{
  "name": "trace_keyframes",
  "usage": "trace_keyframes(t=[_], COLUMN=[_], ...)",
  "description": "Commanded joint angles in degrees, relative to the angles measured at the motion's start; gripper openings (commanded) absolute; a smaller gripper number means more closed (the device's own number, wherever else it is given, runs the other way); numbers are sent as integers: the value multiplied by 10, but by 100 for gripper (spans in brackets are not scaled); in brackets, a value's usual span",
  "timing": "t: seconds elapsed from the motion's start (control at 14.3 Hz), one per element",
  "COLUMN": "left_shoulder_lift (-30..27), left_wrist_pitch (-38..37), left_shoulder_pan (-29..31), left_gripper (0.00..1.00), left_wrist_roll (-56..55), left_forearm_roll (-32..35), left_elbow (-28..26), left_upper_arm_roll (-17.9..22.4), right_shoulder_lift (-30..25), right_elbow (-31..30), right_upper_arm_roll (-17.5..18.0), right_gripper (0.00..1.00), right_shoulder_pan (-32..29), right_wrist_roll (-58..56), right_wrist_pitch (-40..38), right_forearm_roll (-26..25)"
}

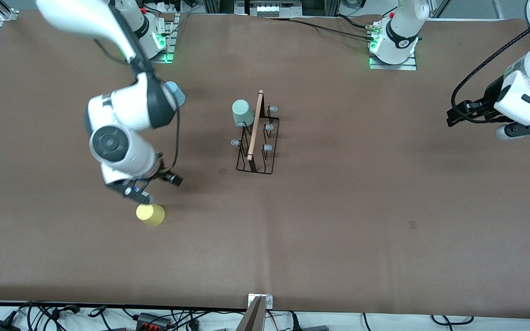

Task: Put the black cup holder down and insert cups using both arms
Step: 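Move the right gripper to the yellow cup and grasp it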

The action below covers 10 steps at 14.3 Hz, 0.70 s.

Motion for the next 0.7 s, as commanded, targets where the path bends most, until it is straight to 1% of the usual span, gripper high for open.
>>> trace_keyframes(t=[0.0, 0.21, 0.49, 0.63], left_shoulder_lift=[2, 3, 3, 3], left_wrist_pitch=[-14, -14, -14, -14], left_shoulder_pan=[7, 7, 7, 7], left_gripper=[100, 100, 100, 100], left_wrist_roll=[0, -1, 0, 1], left_forearm_roll=[8, 8, 8, 8], left_elbow=[14, 15, 15, 15], left_upper_arm_roll=[-8, -8, -8, -8], right_shoulder_lift=[66, 105, 136, 139], right_elbow=[68, 96, 123, 125], right_upper_arm_roll=[11, 15, 16, 15], right_gripper=[100, 100, 100, 100], right_shoulder_pan=[-46, -72, -79, -78], right_wrist_roll=[-120, -225, -286, -290], right_wrist_pitch=[9, 52, 60, 60], right_forearm_roll=[-8, -4, 49, 51])
